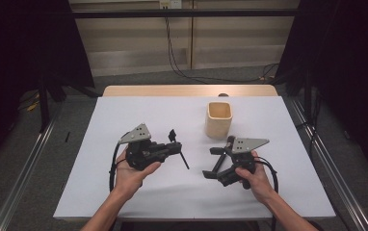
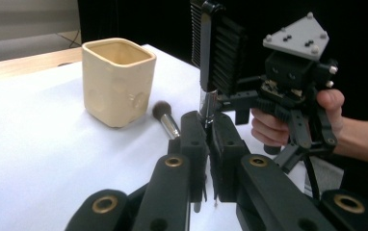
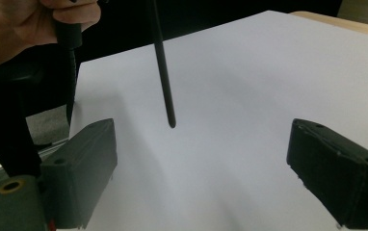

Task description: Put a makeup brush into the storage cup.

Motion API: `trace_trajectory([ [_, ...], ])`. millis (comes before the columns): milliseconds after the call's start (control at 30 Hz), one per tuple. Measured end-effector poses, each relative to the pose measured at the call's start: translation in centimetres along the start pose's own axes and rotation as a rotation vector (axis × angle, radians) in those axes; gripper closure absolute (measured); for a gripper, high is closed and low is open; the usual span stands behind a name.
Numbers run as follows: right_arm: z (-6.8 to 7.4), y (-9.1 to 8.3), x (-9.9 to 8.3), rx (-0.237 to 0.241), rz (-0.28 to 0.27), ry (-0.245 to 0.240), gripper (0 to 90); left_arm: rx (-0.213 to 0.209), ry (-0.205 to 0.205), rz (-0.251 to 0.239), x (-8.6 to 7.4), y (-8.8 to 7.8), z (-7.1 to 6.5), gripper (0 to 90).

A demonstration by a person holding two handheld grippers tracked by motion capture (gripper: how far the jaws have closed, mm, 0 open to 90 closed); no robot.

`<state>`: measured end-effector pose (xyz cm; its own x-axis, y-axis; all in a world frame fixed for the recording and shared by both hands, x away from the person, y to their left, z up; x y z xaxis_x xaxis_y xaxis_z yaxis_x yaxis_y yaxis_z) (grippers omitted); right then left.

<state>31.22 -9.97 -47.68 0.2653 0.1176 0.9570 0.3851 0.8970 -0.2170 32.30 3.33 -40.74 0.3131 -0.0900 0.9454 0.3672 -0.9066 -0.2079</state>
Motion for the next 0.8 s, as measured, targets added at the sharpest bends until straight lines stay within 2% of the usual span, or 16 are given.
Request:
trace_trajectory([
  [200, -0.1, 0.0, 0.2, -0.012, -0.011, -0.004, 7.8, -0.015, 0.022, 0.05, 0.6, 0.4, -0.1, 85.9],
  [333, -0.1, 0.0, 0.1, -0.012, -0.011, -0.006, 7.8, 0.005, 0.031, 0.068, 0.9, 0.7, 0.2, 85.9],
  [400, -0.1, 0.1, 0.2, -0.013, -0.018, -0.019, 7.8, 0.001, 0.021, 0.104, 0.6, 0.8, 0.3, 85.9],
  [500, -0.1, 0.2, 0.2, -0.018, -0.01, -0.032, 7.8, 0.019, 0.023, 0.111, 0.5, 1.1, 0.6, 85.9],
  [600, -0.2, 0.3, 0.1, -0.016, -0.008, -0.044, 7.3, 0.024, 0.019, 0.141, 0.0, 1.4, 0.7, 85.9],
  [800, -0.1, 0.5, 0.2, -0.018, -0.019, -0.042, 4.2, -0.004, 0.028, 0.18, -0.8, 1.8, 0.1, 85.9],
])
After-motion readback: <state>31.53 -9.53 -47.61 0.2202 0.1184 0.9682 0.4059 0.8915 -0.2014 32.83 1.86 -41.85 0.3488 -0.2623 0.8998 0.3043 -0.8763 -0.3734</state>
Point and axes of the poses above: each handheld gripper's, and its own axes: y roughly forward along the jaws, x roughly out of its top, z roughly to its left, the point moved 10 cm from there along y, roughly forward along the jaws, and after that the axes turned 8 degrees about -z, right-handed, at the moved point
